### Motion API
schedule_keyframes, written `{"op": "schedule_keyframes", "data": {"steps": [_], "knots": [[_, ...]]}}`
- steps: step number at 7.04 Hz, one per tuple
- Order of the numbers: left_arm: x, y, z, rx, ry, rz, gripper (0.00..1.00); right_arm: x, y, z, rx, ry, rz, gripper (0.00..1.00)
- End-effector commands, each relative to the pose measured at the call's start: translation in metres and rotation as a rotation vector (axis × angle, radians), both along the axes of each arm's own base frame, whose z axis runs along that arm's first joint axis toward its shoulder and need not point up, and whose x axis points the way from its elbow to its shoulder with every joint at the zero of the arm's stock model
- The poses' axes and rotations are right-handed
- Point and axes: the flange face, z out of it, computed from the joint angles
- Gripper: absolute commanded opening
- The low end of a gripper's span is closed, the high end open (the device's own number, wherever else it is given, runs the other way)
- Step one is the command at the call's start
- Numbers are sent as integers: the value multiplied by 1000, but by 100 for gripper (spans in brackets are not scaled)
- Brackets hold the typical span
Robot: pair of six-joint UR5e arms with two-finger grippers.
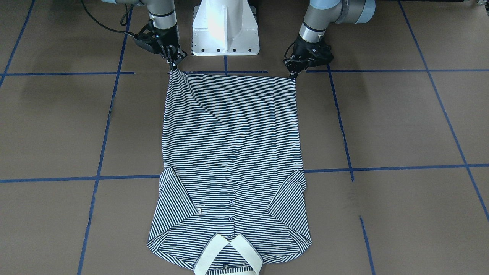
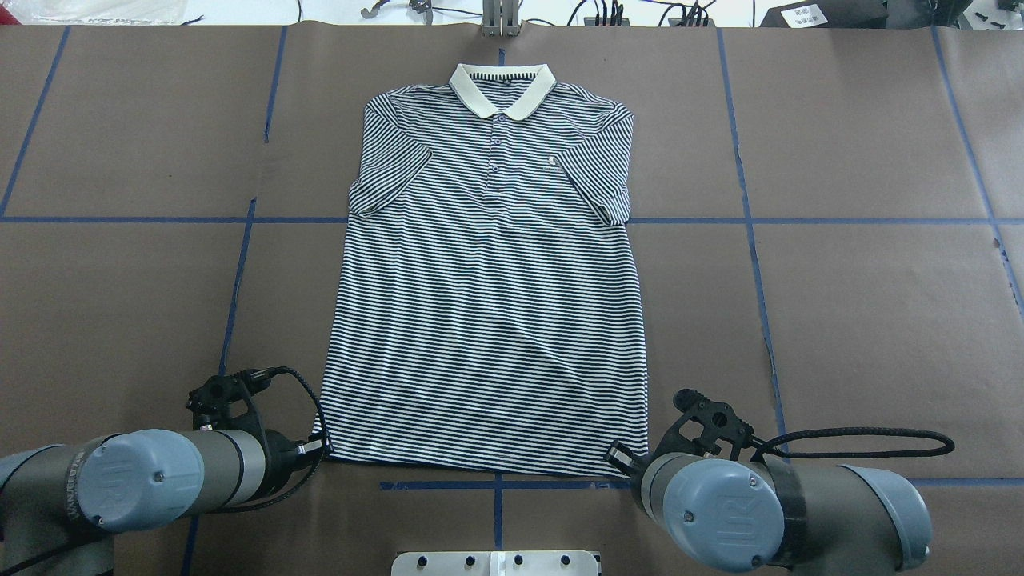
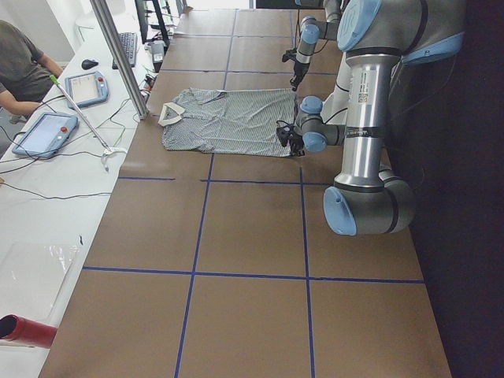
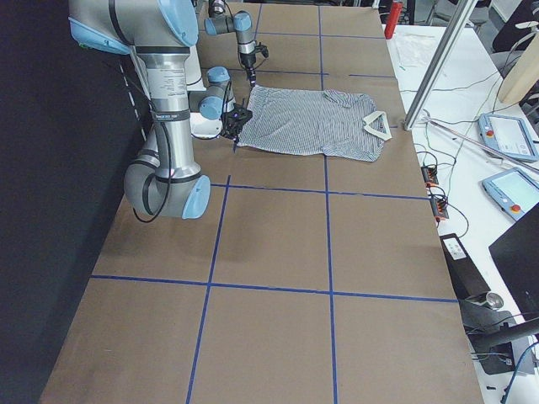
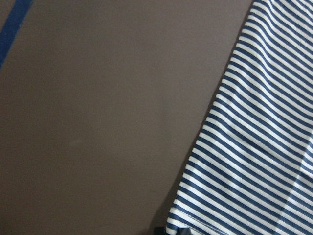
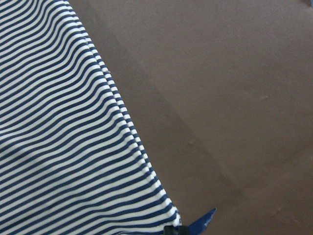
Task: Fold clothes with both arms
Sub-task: 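Move the left gripper to the other near hem corner, then grasp both near hem corners and fold them toward the collar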
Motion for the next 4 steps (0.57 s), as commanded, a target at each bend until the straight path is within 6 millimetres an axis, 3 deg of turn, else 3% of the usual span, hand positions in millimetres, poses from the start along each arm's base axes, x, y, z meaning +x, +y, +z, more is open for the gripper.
{"op": "schedule_keyframes", "data": {"steps": [1, 2, 3, 4], "knots": [[-13, 1, -21, 6, 26, -4, 0, 0, 0, 0, 0, 0, -1, 0], [-19, 3, -31, 4, 20, -2, 0, 3, 0, -2, 1, -5, 0, 0], [-35, 7, -53, 3, 51, -4, 0, 13, 1, -10, 3, -25, 0, 0], [-34, 36, -66, -77, 56, 2, 0, 30, 17, -11, -1, -24, -28, 0]]}}
